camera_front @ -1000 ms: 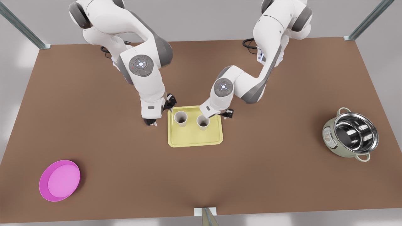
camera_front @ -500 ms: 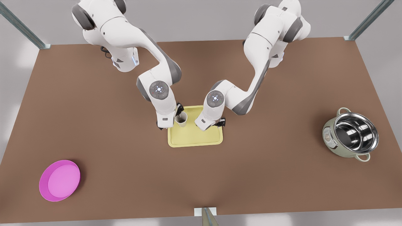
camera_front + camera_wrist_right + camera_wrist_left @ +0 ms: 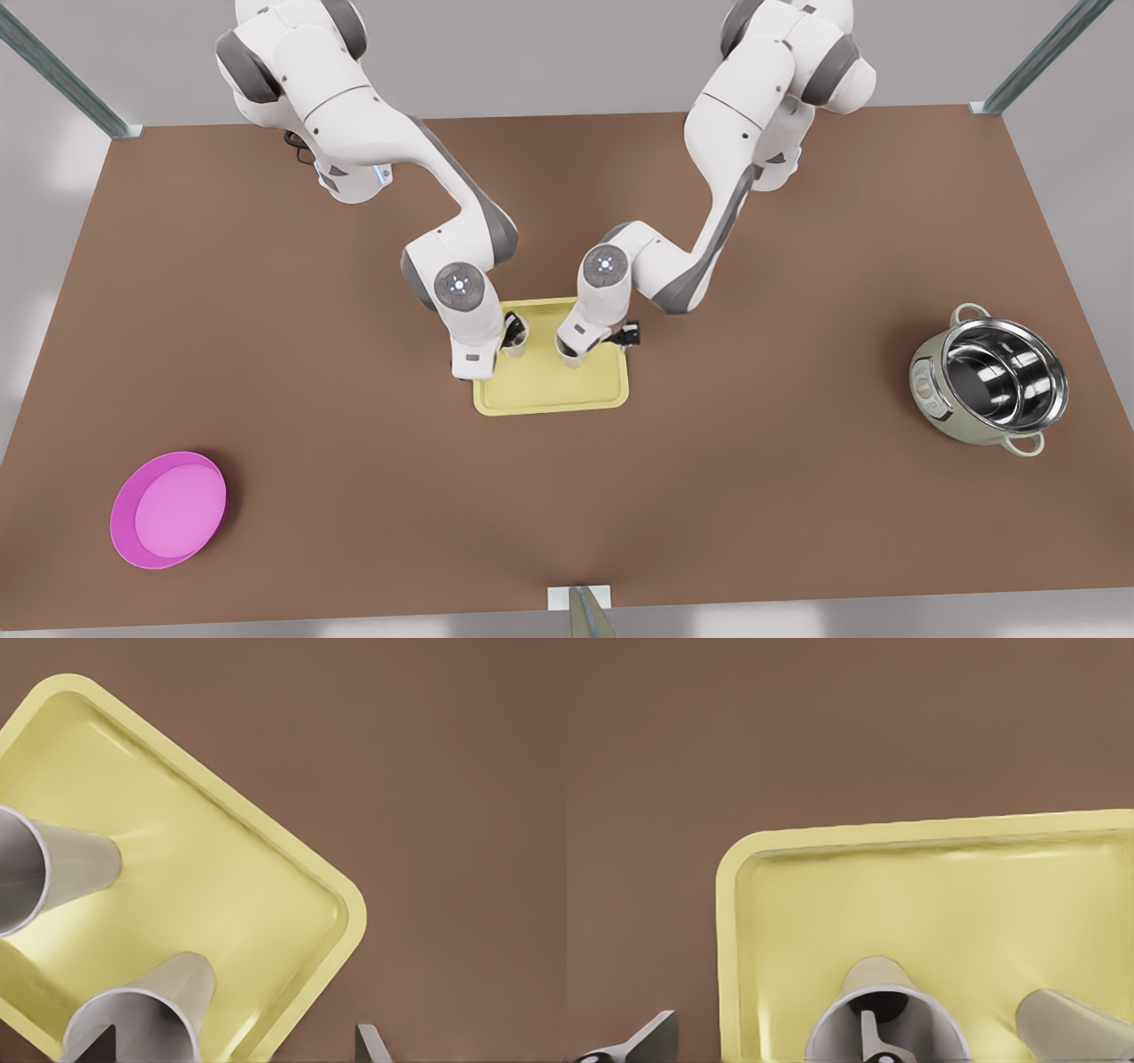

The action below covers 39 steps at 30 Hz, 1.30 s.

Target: Use the left arm to pick up the white IKEA cup from the tray and place it on the middle-left position; use the right arm to pick up the white IKEA cup from the tray and place it on the middle-right position

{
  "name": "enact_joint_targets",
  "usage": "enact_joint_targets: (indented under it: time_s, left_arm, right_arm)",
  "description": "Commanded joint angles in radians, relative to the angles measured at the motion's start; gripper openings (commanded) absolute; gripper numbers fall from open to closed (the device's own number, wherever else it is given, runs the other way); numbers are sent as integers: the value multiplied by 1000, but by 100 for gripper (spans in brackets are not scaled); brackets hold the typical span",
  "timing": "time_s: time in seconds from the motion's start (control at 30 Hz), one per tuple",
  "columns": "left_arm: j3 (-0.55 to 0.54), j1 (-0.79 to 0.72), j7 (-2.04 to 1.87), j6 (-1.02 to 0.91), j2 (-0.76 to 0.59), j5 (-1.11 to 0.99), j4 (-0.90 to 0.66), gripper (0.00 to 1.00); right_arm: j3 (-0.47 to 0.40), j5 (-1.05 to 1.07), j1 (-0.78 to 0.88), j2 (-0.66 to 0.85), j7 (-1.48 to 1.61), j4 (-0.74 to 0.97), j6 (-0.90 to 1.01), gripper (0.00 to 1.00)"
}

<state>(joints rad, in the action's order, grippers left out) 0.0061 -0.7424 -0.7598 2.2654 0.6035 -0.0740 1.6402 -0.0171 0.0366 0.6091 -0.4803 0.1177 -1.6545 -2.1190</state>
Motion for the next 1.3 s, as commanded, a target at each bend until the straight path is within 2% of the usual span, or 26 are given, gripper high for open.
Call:
enact_joint_targets:
  time_s: [0.0,0.27,0.5,0.53,0.63,0.67,0.73,0.8,0.87,0.9,0.97,1.0,1.13,1.17,1.23,1.27]
  left_arm:
    - [0,-3,-101,58,9,-4,3,100]
    - [0,-20,-170,146,53,-33,9,100]
    - [3,-8,-153,197,29,-35,59,97]
    - [3,-8,-153,197,25,-35,61,79]
    - [3,-8,-167,192,21,-32,59,43]
    - [3,-8,-171,195,22,-23,56,34]
    - [3,-8,-188,215,27,-21,53,30]
    - [3,-8,-197,215,25,-21,53,27]
    - [3,-8,-210,215,22,-18,52,25]
    - [3,-8,-213,215,19,-15,52,24]
    - [3,3,-213,204,2,-9,52,12]
    - [3,5,-211,198,-8,2,53,12]
    - [3,52,-128,31,-102,14,61,10]
    - [3,106,-12,32,-189,66,147,11]
    - [5,241,289,215,-430,148,481,12]
    - [5,288,385,227,-484,148,538,13]
  right_arm:
    - [-1,2,-8,3,-18,-16,-6,100]
    - [2,2,-26,-60,-18,-19,-30,100]
    - [17,3,-17,-75,-27,-56,-29,100]
    - [20,3,-17,-86,-27,-56,-30,100]
    - [28,3,-15,-100,-30,-56,-42,100]
    - [39,5,-15,-100,-32,-56,-42,100]
    - [40,5,-15,-101,-32,-54,-42,100]
    - [40,5,-15,-103,-32,-56,-45,83]
    - [42,5,-15,-103,-32,-56,-44,75]
    - [42,5,-15,-103,-33,-56,-44,66]
    - [42,5,-15,-101,-33,-56,-36,48]
    - [43,5,-15,-101,-49,-56,-33,41]
    - [49,5,-12,-100,-69,-54,-22,32]
    - [52,5,-11,-96,-70,-54,-15,30]
    - [62,5,-11,-86,-70,-53,16,28]
    - [69,5,-11,-78,-90,-51,37,27]
